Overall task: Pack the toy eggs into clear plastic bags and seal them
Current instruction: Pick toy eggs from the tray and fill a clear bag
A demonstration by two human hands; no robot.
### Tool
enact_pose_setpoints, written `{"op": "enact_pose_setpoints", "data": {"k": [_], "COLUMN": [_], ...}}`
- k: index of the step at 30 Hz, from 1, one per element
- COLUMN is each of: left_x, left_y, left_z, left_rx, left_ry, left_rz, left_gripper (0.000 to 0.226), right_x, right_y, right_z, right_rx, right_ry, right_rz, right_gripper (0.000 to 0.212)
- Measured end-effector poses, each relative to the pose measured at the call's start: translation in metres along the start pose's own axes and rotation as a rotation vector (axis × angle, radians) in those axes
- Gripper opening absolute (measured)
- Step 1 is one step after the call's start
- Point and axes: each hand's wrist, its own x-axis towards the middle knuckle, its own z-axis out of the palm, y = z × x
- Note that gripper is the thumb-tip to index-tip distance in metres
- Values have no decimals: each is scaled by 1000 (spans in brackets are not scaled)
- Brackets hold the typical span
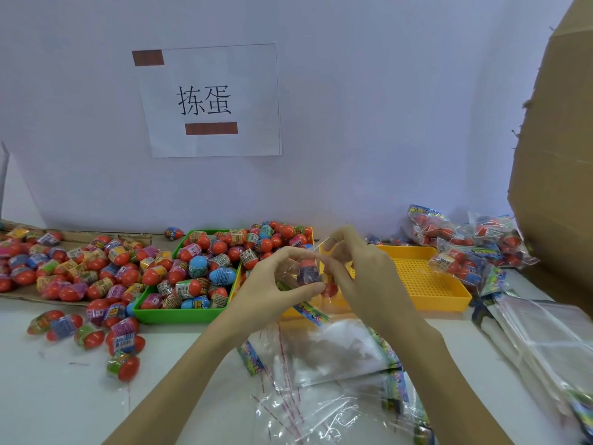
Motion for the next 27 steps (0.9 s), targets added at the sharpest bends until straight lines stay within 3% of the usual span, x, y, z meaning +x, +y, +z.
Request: {"op": "enact_pose_setpoints", "data": {"k": [5, 11, 16, 19, 21, 24, 27], "left_x": [-3, -1, -1, 0, 1, 1, 0], "left_y": [7, 6, 2, 1, 1, 1, 4], "left_z": [5, 7, 5, 4, 2, -1, 1], "left_rx": [-79, -101, -34, -102, -116, -141, -191], "left_ry": [-73, 6, 62, 146, 234, 283, 205], "left_rz": [-49, -45, -36, -35, -40, -17, -7], "left_gripper": [35, 44, 46, 42, 41, 43, 47], "right_x": [-1, -1, 1, 3, 4, 3, 0], "right_y": [-1, -4, -2, -7, -10, -7, -4], "right_z": [0, 0, -2, -1, -1, -1, 7], "right_rx": [17, 162, 129, 191, 294, 547, 878], "right_ry": [26, 72, 164, 289, 375, 139, -121], "right_rz": [-30, 9, -1, 57, 204, 510, 623], "right_gripper": [9, 9, 8, 22, 43, 61, 38]}}
